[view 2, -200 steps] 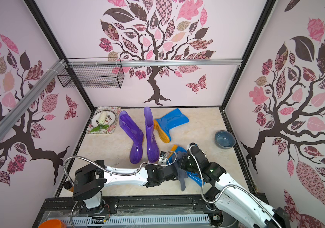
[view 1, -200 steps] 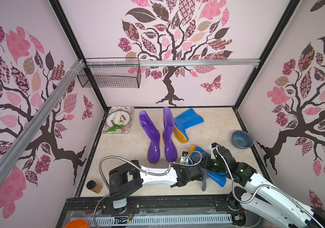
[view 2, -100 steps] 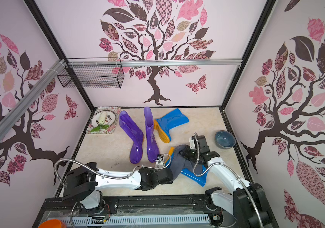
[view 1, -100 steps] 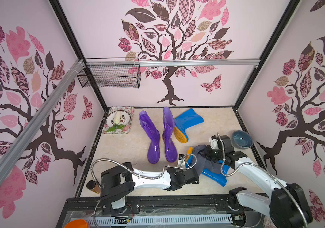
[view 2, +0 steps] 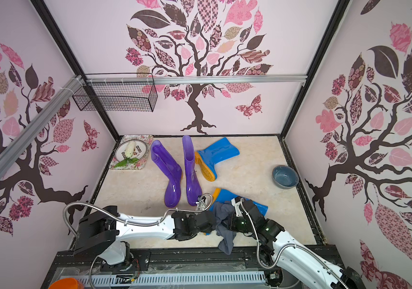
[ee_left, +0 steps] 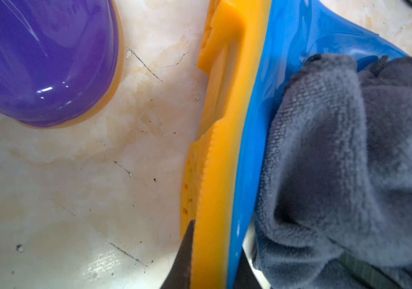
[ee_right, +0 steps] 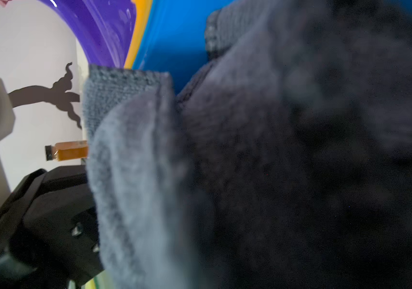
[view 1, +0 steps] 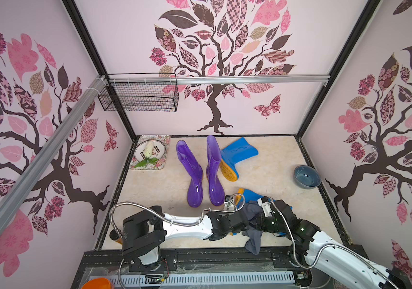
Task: Wipe the rubber boots with a cloth
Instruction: Wipe the dirt off the rubber boot.
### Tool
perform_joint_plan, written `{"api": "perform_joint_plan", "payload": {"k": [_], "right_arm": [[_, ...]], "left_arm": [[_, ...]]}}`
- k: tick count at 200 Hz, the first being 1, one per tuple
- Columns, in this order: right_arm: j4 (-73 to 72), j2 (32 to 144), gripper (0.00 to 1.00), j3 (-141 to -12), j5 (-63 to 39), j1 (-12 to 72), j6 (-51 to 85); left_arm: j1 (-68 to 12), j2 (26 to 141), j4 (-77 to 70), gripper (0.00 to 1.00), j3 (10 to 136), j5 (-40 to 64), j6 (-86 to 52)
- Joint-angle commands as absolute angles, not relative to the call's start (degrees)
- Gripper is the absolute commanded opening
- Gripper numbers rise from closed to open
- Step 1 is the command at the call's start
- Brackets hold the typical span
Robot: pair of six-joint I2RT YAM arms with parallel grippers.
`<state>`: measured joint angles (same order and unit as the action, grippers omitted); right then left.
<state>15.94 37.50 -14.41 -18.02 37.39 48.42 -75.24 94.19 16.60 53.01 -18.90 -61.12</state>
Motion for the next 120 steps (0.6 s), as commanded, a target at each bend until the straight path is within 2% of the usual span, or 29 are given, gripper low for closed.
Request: {"api": "perform_joint_plan", "payload": {"k": [1,25,43,78,102,120], "right_arm": [[19.80,40.41,0.00,-20.11,-8.83,36.34,44.88],[18.81,48.57,0.00,-24.18,-9.61,34.71,42.45],[16.57,52.60,0.00,-23.86,-16.72,35.60,43.88],[15.73,48.44,0.00,-21.41,-7.54,54.72,57.33],[14.12,43.42,0.00,-17.63,-5.27,61.23,66.86],[10.21,40.98,0.00,-13.91,-6.41,62.05,70.59]], "left_arm": [[-76.09,92.64,10.50,0.00,51.57,-11.98,-62.65],[-76.11,92.12,8.22,0.00,49.76,-10.81,-64.26],[-76.10,91.26,6.97,0.00,48.35,-11.18,-65.10],[-75.38,90.84,5.22,0.00,47.22,-10.51,-67.03],[-74.48,90.41,3.96,0.00,46.24,-9.64,-67.76],[-74.10,90.00,3.78,0.00,45.89,-9.27,-67.85]]}}
